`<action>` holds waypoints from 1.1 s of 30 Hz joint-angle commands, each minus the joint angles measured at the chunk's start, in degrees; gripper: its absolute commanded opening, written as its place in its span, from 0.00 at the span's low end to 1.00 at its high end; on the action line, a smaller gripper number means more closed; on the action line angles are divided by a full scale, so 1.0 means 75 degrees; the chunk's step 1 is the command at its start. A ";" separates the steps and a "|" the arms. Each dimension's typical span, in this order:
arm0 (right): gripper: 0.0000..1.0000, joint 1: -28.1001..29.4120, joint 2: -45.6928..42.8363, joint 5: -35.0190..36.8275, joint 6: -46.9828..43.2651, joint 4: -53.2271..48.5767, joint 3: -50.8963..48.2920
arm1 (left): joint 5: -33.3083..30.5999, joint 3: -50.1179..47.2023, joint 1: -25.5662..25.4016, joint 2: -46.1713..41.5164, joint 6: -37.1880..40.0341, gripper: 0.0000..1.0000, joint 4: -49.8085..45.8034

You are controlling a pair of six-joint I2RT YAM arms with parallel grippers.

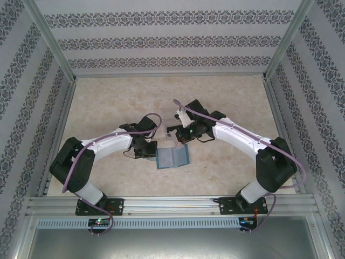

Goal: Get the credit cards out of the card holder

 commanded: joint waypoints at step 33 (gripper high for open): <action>0.00 -0.0433 0.3858 0.1091 -0.8678 -0.4447 0.5992 | -0.0304 -0.0326 0.0259 -0.0442 -0.0376 0.01 0.0110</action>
